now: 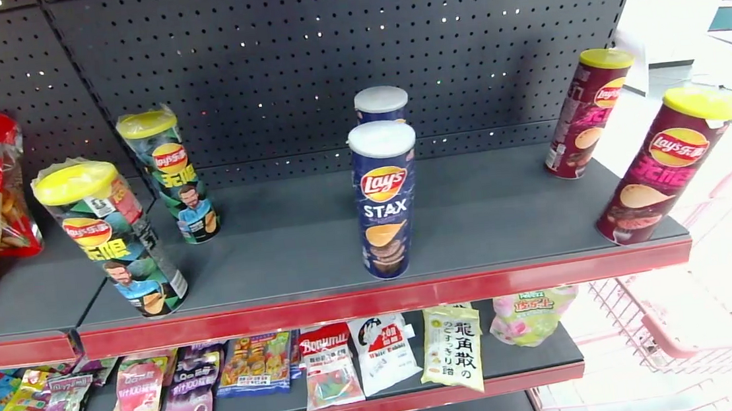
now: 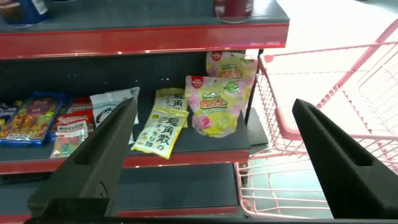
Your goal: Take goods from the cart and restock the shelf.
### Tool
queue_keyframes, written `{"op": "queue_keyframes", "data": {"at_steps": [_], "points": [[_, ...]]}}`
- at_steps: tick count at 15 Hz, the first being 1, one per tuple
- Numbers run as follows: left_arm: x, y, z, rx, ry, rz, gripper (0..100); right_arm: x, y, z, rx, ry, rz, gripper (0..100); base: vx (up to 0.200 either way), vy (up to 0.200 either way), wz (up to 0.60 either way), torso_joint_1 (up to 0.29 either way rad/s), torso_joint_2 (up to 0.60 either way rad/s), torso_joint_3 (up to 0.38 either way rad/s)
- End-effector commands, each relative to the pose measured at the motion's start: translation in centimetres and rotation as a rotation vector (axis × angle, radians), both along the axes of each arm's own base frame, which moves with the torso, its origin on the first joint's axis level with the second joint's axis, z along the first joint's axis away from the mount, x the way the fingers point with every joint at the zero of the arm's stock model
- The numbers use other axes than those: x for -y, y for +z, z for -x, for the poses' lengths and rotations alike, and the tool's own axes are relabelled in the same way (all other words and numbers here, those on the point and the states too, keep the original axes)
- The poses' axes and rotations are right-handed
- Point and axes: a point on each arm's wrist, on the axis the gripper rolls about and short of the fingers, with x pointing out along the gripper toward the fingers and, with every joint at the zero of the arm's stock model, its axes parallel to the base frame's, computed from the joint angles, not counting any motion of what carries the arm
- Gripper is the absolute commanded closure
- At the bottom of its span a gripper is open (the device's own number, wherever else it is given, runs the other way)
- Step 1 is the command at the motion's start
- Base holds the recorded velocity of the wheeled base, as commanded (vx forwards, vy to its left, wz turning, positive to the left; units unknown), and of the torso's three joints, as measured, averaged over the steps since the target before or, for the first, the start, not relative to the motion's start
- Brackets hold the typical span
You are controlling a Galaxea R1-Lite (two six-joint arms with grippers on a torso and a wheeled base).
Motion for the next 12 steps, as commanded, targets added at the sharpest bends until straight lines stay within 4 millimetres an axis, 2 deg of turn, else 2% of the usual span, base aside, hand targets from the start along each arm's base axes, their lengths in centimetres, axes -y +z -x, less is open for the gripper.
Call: {"op": "queue_keyframes", "data": {"at_steps": [1, 10, 12], "points": [[0.00, -0.01, -0.01, -0.002, 0.000, 0.000, 0, 0.00, -0.01, 0.00, 0.000, 0.001, 0.001, 0, 0.000, -0.200, 0.00, 0.002, 0.00, 0.007], [0.00, -0.01, -0.01, -0.002, -0.001, 0.002, 0, 0.01, -0.01, 0.00, 0.000, -0.005, 0.001, 0, 0.000, 0.000, 0.00, 0.000, 0.00, 0.000], [0.00, -0.01, -0.01, -0.002, -0.001, 0.001, 0, 0.05, -0.05, -0.01, -0.001, -0.019, -0.004, 0, 0.000, 0.000, 0.60, 0.002, 0.00, -0.002]]}}
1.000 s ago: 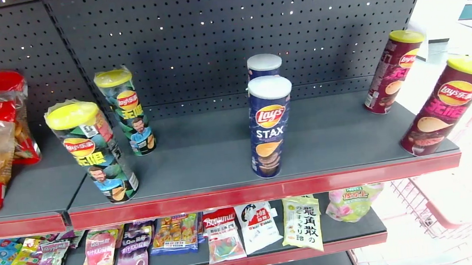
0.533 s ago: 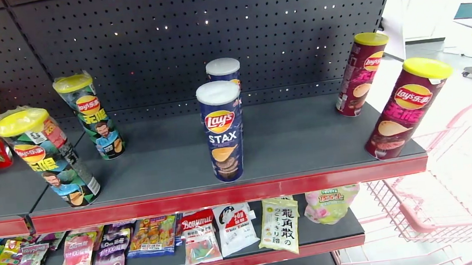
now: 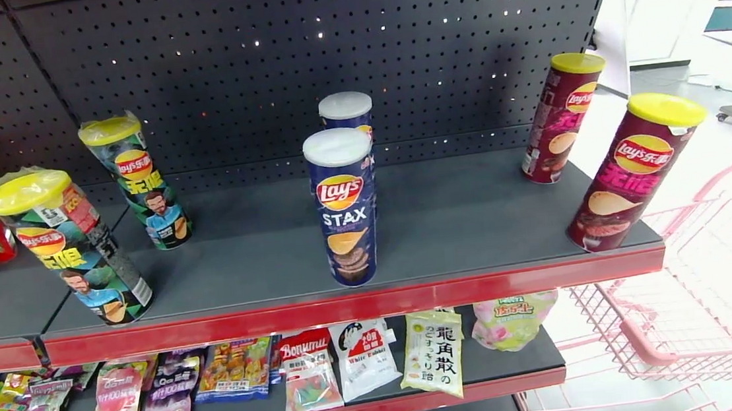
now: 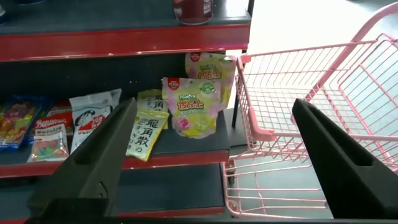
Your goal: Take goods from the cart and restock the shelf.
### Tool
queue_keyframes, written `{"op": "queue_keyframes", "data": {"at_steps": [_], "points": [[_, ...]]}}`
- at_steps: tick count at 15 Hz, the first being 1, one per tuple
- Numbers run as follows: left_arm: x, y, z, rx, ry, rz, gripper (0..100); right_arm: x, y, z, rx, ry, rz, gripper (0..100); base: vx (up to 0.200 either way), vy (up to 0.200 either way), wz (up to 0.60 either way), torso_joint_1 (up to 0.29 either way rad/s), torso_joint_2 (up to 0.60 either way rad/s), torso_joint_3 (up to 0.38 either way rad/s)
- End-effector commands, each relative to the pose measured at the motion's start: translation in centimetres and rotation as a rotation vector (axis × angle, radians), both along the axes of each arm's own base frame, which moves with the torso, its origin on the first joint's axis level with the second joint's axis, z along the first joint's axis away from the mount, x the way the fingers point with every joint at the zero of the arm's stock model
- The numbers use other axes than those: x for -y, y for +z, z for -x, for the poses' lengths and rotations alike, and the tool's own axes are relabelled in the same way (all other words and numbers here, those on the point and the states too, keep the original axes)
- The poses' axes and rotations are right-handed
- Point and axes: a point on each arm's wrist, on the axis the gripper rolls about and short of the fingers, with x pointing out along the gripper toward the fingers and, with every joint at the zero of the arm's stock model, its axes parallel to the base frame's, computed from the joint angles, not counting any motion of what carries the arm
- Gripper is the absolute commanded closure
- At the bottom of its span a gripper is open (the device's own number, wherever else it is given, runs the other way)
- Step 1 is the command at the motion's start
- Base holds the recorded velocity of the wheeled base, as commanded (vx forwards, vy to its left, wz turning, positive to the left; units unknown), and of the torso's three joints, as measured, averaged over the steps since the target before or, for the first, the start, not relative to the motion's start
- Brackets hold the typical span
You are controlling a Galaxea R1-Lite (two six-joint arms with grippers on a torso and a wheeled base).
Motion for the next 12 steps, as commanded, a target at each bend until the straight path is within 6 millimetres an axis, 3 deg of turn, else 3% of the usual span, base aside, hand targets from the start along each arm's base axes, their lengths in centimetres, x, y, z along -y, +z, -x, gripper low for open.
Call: {"op": "queue_keyframes", "data": {"at_steps": [1, 12], "points": [[0.00, -0.01, -0.01, -0.002, 0.001, 0.001, 0, 0.00, 0.01, 0.01, 0.001, -0.001, 0.001, 0, 0.000, 0.000, 0.00, 0.000, 0.00, 0.000], [-0.01, -0.01, -0.01, -0.002, 0.005, 0.002, 0, 0.00, 0.01, 0.01, 0.001, -0.001, 0.001, 0, 0.000, 0.000, 0.00, 0.000, 0.00, 0.000]]}}
